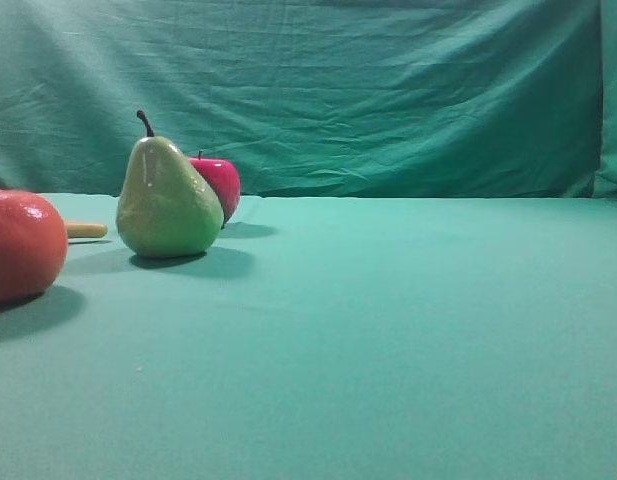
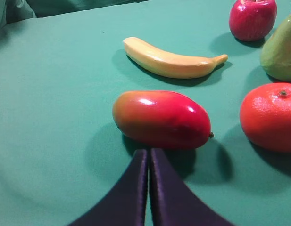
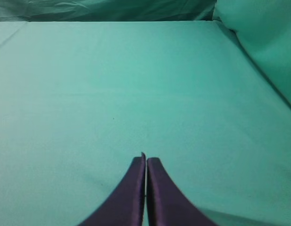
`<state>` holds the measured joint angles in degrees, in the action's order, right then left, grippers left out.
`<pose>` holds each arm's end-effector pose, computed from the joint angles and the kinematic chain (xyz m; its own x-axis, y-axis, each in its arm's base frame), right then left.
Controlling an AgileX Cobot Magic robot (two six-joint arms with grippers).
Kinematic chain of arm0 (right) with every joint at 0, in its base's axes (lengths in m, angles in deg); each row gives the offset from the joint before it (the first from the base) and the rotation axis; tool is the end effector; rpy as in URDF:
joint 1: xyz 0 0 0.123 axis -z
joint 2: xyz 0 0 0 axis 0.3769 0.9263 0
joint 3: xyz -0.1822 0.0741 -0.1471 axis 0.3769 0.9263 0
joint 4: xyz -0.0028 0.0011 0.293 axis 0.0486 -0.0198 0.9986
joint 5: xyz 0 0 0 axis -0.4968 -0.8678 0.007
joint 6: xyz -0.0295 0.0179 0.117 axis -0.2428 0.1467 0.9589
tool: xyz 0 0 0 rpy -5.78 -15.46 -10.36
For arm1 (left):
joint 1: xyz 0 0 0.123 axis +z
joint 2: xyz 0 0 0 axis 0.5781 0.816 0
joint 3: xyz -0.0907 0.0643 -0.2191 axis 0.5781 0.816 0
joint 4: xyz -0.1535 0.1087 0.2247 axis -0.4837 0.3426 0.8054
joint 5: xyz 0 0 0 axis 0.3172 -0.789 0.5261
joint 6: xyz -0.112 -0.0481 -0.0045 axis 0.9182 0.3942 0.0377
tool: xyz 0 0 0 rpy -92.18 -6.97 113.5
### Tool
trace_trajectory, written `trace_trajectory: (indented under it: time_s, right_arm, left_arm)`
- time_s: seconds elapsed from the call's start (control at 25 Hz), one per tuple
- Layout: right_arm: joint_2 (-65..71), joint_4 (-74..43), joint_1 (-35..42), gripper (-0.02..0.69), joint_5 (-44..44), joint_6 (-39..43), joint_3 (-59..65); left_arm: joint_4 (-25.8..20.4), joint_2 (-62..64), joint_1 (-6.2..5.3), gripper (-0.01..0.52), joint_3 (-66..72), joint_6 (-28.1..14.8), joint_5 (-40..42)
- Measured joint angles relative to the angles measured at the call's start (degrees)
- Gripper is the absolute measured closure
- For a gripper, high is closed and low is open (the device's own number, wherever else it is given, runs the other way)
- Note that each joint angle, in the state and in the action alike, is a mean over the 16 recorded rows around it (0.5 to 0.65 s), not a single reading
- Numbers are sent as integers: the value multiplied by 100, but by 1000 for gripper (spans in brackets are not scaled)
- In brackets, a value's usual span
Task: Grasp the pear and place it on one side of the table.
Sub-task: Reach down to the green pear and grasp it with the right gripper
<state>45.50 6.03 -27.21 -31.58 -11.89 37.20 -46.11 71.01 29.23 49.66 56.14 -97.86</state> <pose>0.1677 0.0141 0.1837 -0.1425 0.0767 -0.9868 -0.0701 0.9937 0.0873 0.1620 -0.0031 0.1675 -0.2947 0.2088 -0.9325 0.0488 0.9778 0.2036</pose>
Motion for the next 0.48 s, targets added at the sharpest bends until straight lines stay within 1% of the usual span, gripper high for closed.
trace_trajectory:
  time_s: [0.24, 0.48]
  right_arm:
    - [390, 213, 0, 665, 505, 90, -315]
    - [1414, 412, 0, 665, 516, 195, -869]
  left_arm:
    - [0, 0, 0, 514, 0, 0, 0]
    - [0, 0, 0, 514, 0, 0, 0]
